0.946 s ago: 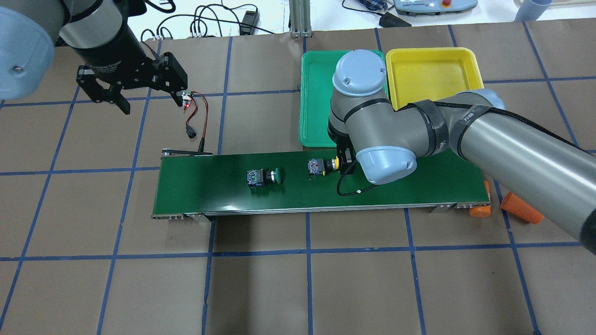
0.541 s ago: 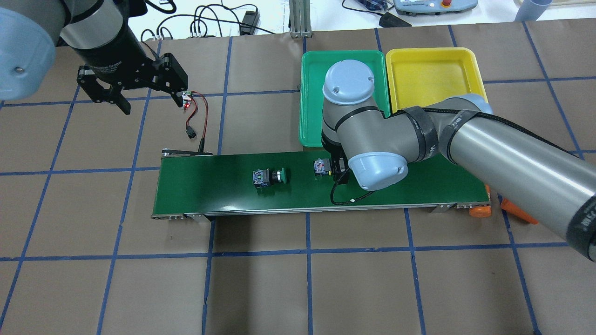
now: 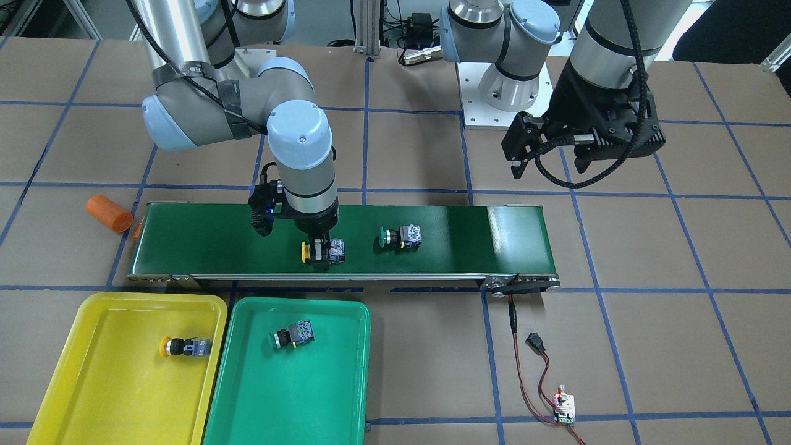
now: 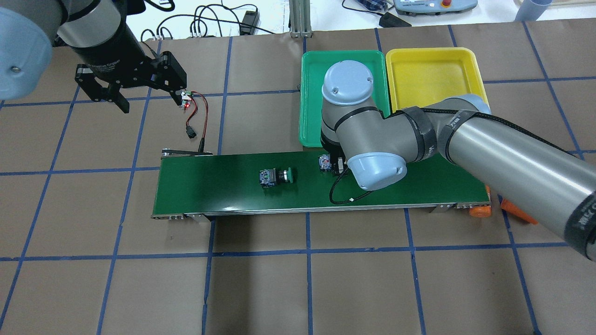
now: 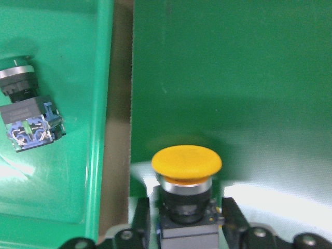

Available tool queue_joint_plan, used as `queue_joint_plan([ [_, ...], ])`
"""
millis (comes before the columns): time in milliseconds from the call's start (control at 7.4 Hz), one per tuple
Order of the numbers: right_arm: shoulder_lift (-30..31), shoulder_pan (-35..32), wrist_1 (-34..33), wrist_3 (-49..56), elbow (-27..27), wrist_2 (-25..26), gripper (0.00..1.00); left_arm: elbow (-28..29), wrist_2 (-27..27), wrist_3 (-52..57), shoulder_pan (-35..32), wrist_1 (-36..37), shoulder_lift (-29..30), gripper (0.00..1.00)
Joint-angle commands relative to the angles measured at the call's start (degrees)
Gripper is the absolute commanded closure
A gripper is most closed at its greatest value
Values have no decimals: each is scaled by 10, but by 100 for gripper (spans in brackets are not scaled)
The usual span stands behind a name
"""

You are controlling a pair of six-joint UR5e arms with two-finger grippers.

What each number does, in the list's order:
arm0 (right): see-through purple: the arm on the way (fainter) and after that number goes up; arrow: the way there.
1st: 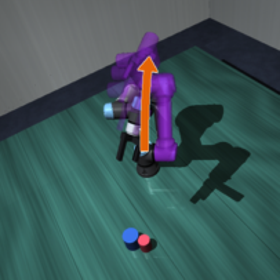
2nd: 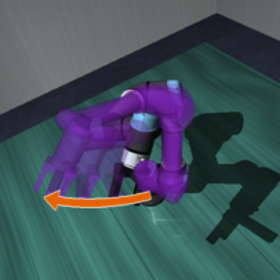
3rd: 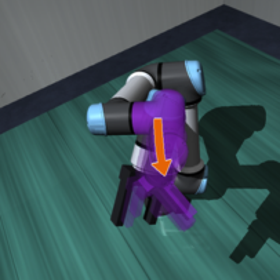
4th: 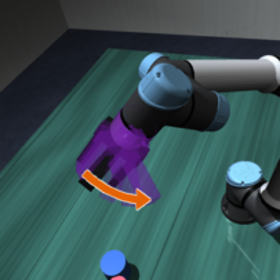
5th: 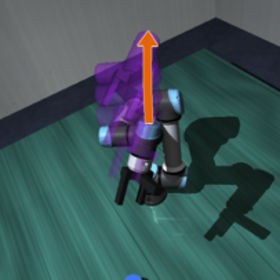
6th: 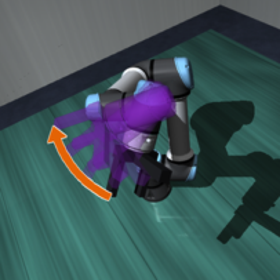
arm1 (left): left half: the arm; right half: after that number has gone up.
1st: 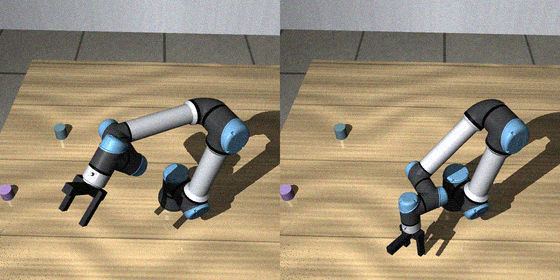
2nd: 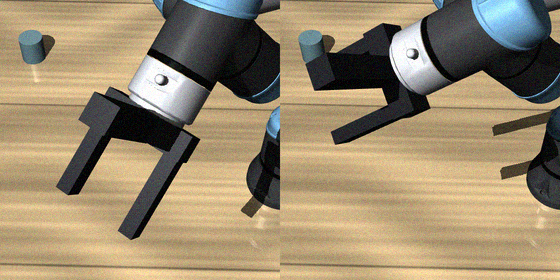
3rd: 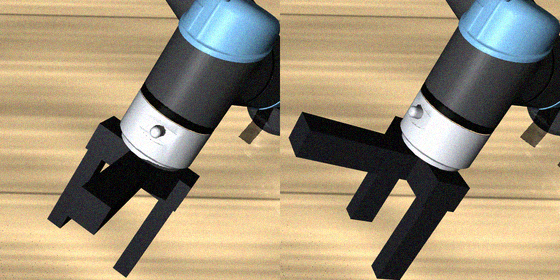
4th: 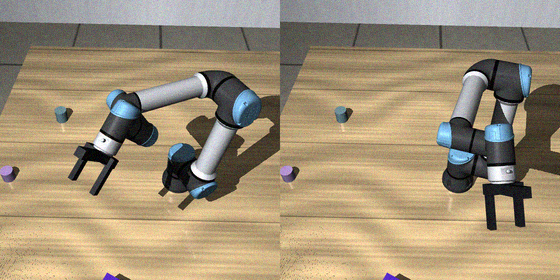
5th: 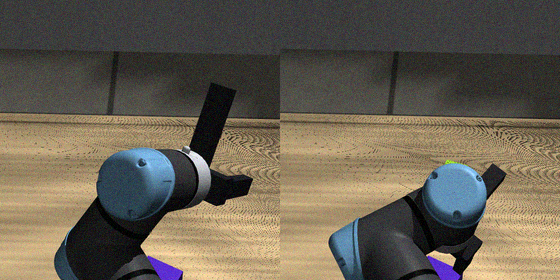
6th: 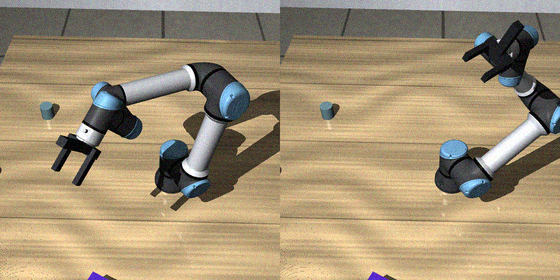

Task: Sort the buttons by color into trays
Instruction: 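Lower right gripper and grasp the yellow button on the belt, then carry the yellow button into the yellow tray and open right gripper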

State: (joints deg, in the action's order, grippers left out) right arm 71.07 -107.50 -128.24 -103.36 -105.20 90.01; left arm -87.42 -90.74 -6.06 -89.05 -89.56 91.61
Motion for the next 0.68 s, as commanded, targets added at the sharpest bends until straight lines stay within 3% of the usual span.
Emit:
queue_joint_plan([
  [0, 13, 9, -3, 9, 11, 7, 100, 6, 0, 0, 0, 1, 1, 0],
  [270, 16, 45, 0, 62, 43, 19, 100, 8, 2, 0, 0, 1, 8, 0],
  [541, 12, 140, 1, 161, 48, 10, 100, 8, 3, 0, 0, 1, 6, 0],
])
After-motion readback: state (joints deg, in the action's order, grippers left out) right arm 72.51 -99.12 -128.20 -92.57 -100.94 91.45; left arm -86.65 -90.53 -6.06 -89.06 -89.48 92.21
